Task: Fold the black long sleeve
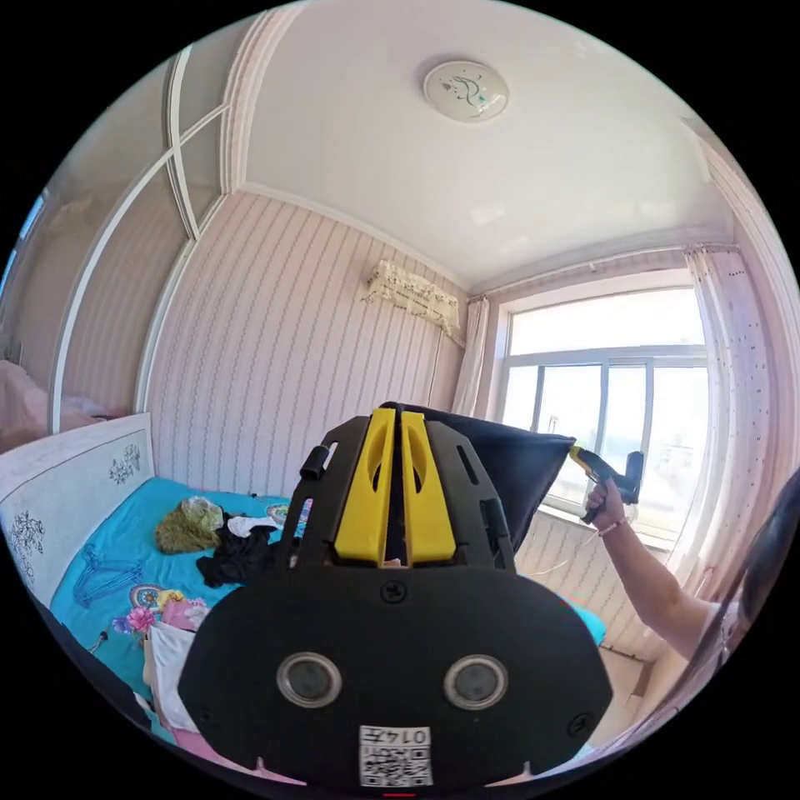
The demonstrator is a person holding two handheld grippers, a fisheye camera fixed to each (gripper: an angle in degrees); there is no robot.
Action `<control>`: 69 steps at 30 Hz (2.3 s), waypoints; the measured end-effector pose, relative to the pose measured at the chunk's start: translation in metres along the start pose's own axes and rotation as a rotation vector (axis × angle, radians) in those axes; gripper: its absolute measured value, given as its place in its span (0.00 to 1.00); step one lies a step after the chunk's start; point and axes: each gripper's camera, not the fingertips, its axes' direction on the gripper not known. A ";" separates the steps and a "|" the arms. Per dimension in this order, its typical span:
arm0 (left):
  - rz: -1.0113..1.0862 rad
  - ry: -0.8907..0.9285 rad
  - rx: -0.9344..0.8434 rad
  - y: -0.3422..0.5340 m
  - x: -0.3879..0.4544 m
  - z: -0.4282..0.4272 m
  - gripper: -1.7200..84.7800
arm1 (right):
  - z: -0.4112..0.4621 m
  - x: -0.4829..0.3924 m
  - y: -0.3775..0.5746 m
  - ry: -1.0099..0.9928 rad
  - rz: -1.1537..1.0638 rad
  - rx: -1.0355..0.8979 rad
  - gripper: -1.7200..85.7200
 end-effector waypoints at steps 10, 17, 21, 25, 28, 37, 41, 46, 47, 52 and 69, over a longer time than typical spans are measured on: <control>-0.202 -0.053 -0.562 0.285 -0.107 0.018 0.01 | 0.032 0.044 0.217 0.011 0.057 -0.482 0.02; -0.404 -0.156 -0.960 0.525 -0.139 -0.017 0.01 | 0.018 0.081 0.494 0.062 0.507 -0.890 0.02; -0.458 -0.193 -1.102 0.596 -0.141 -0.042 0.01 | 0.006 0.074 0.557 0.083 0.605 -0.997 0.02; -0.461 -0.160 -1.105 0.615 -0.143 -0.057 0.01 | 0.003 0.067 0.566 0.093 0.566 -1.017 0.02; -0.427 -0.132 -1.127 0.622 -0.142 -0.064 0.01 | 0.001 0.069 0.568 0.088 0.565 -1.022 0.02; -0.458 -0.136 -1.206 0.673 -0.144 -0.090 0.01 | 0.010 0.056 0.591 0.066 0.491 -1.181 0.02; -0.515 -0.145 -1.205 0.704 -0.148 -0.083 0.01 | 0.030 0.055 0.614 0.093 0.497 -1.232 0.02; -0.498 -0.173 -1.264 0.728 -0.155 -0.079 0.02 | 0.057 0.052 0.627 0.144 0.452 -1.330 0.02; -0.490 -0.185 -1.270 0.729 -0.156 -0.080 0.02 | 0.060 0.052 0.629 0.165 0.435 -1.361 0.02; -0.490 -0.217 -1.227 0.734 -0.159 -0.103 0.02 | 0.056 0.055 0.635 0.245 0.427 -1.435 0.02; -0.019 0.017 -1.134 0.746 -0.080 0.015 0.06 | 0.088 0.132 0.574 0.399 0.362 -1.190 0.08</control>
